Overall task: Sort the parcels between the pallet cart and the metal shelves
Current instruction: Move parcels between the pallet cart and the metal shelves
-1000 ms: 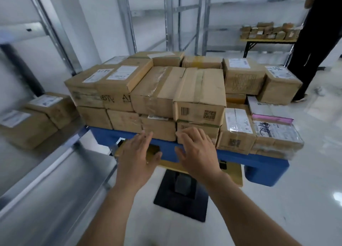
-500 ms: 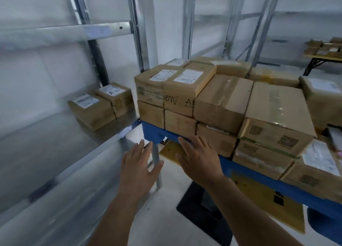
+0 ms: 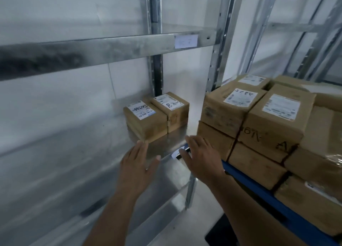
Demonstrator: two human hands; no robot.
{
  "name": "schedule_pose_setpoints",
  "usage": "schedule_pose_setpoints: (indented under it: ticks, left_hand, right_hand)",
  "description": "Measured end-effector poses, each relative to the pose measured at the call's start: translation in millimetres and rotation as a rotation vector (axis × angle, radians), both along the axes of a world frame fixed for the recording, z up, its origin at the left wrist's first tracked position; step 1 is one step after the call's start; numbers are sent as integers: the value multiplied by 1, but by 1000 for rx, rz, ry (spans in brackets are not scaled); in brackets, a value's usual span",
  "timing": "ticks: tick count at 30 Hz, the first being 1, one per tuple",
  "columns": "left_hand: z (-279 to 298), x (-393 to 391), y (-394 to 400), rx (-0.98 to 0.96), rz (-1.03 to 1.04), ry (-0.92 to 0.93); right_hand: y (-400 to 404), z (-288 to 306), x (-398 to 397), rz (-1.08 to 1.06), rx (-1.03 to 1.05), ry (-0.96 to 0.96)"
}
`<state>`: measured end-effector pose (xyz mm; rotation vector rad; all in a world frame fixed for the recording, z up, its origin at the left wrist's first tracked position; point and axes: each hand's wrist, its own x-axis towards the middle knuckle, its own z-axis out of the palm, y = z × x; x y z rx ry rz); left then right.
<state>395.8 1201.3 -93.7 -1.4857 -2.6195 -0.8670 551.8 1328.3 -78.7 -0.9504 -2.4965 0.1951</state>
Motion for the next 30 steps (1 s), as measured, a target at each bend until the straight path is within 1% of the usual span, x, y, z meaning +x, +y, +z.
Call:
schedule_pose_setpoints:
  ticks: [4, 7, 10, 12, 15, 18, 20, 25, 28, 30]
  left_hand:
    - [-2, -45, 20, -45, 32, -47]
    - [-1, -75, 38, -69, 56, -93]
    - [1, -99, 58, -103, 79, -109]
    - [2, -110, 72, -110, 86, -128]
    - [-2, -123, 90, -116, 92, -178]
    - [-7, -133, 105, -138, 112, -256]
    - [-8, -136, 112, -142, 112, -328]
    - [-10, -146, 113, -70, 135, -506]
    - [-14, -149, 104, 9, 139, -565]
    - [-15, -147, 100, 49, 142, -603]
  right_hand:
    - [28, -7, -42, 11, 14, 99]
    - [52, -9, -71, 0, -70, 66]
    - [76, -9, -99, -2, -101, -88]
    - [88, -9, -115, -17, -148, -61]
    - [104, -11, -134, -121, -244, -36]
    - [115, -17, -144, -147, -215, -18]
    - [119, -19, -149, -150, -245, -4]
    - [110, -18, -167, -135, -376, -4]
    - [100, -17, -175, -109, -438, 96]
    - [96, -18, -175, -107, -553, 181]
